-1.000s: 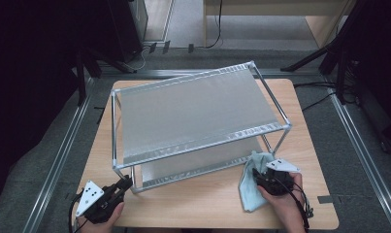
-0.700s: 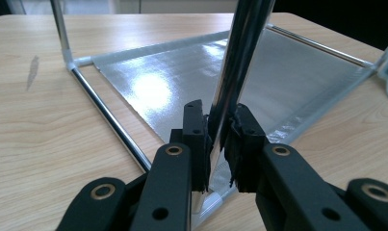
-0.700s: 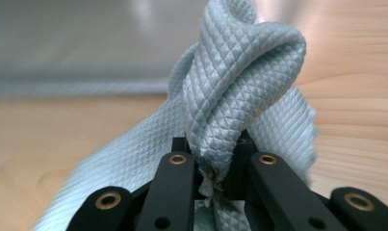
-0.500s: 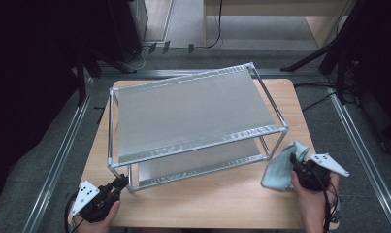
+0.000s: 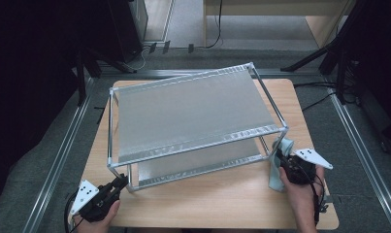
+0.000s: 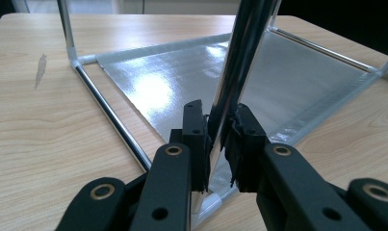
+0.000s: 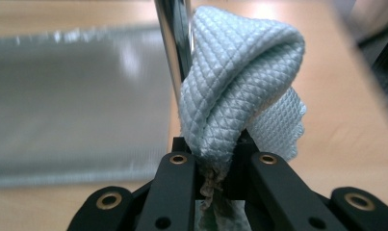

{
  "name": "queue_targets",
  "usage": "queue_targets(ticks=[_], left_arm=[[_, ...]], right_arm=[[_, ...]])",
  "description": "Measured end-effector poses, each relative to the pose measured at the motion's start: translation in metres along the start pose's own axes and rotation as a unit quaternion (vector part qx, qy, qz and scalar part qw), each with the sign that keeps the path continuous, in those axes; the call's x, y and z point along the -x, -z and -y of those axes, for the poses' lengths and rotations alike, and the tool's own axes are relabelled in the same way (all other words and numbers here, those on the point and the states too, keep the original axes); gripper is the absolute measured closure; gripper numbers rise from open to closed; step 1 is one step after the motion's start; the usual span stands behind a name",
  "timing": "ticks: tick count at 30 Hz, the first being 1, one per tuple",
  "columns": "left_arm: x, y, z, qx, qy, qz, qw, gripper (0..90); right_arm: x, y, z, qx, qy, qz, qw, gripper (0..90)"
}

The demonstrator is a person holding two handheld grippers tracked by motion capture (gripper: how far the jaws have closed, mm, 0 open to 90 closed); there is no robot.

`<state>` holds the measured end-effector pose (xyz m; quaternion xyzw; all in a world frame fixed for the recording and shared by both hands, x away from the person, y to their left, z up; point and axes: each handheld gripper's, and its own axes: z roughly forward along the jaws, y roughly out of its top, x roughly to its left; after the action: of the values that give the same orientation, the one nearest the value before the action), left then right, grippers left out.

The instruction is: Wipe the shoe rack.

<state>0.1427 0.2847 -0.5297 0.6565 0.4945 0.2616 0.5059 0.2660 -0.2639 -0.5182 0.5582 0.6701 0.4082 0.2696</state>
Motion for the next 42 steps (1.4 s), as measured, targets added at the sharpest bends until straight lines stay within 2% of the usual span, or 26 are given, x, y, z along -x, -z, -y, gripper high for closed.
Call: queue_targets(ticks=[3, 6, 8, 10, 13, 15, 17, 19, 21, 23, 25, 27, 31, 35, 38, 42], left_arm=[[0.0, 0.0, 0.0, 0.0, 0.0, -0.001, 1.0, 79.1], [0.0, 0.0, 0.0, 0.0, 0.0, 0.0, 1.0, 79.1], [0.0, 0.0, 0.0, 0.0, -0.001, 0.0, 1.0, 79.2], [0.0, 0.0, 0.0, -0.001, -0.002, 0.001, 1.0, 79.2], [0.0, 0.0, 0.0, -0.001, -0.002, 0.001, 1.0, 79.2], [0.0, 0.0, 0.0, -0.001, -0.001, 0.001, 1.0, 79.2], [0.0, 0.0, 0.0, -0.001, -0.001, 0.001, 1.0, 79.2], [0.001, -0.001, 0.0, -0.001, -0.003, 0.003, 1.0, 79.2], [0.002, -0.002, 0.0, -0.001, -0.005, 0.005, 1.0, 79.3], [0.003, -0.002, 0.0, -0.002, -0.007, 0.003, 1.0, 79.4], [0.003, -0.002, 0.0, -0.002, -0.006, 0.005, 1.0, 79.4], [0.003, -0.002, 0.0, -0.002, -0.006, 0.005, 1.0, 79.3], [0.002, -0.002, 0.0, -0.002, -0.006, 0.007, 1.0, 79.4], [0.002, -0.002, 0.001, -0.001, -0.006, 0.007, 1.0, 79.3], [0.003, -0.003, 0.001, -0.001, -0.006, 0.005, 1.0, 79.4], [0.003, -0.003, 0.001, 0.0, -0.005, 0.005, 1.0, 79.3]], right_arm=[[0.001, -0.005, 0.009, -0.022, -0.013, -0.002, 0.9997, 83.7], [-0.004, 0.005, 0.002, -0.007, -0.011, -0.004, 0.9999, 83.5], [-0.007, 0.015, -0.006, 0.012, -0.01, -0.006, 0.9999, 83.3], [-0.012, 0.03, -0.019, 0.045, -0.008, -0.009, 0.9989, 83.0], [-0.02, 0.05, -0.032, 0.088, -0.001, -0.011, 0.9961, 82.5], [-0.027, 0.063, -0.039, 0.117, 0.006, -0.017, 0.993, 82.0], [-0.033, 0.069, -0.043, 0.134, 0.008, -0.025, 0.9906, 81.9], [-0.039, 0.069, -0.042, 0.138, 0.017, -0.035, 0.9896, 81.6], [-0.044, 0.059, -0.038, 0.126, 0.033, -0.042, 0.9905, 81.1], [-0.046, 0.043, -0.03, 0.097, 0.038, -0.043, 0.9936, 80.3], [-0.045, 0.025, -0.02, 0.065, 0.028, -0.037, 0.9968, 80.1], [-0.041, 0.003, -0.007, 0.019, 0.019, -0.018, 0.9995, 80.4], [-0.037, -0.014, 0.003, -0.02, 0.009, 0.005, 0.9998, 80.2], [-0.041, -0.022, 0.007, -0.039, 0.015, 0.013, 0.999, 79.2], [-0.05, -0.028, 0.008, -0.038, 0.033, 0.006, 0.9987, 79.2], [-0.071, -0.039, 0.0, -0.027, 0.093, -0.022, 0.9951, 77.3]])
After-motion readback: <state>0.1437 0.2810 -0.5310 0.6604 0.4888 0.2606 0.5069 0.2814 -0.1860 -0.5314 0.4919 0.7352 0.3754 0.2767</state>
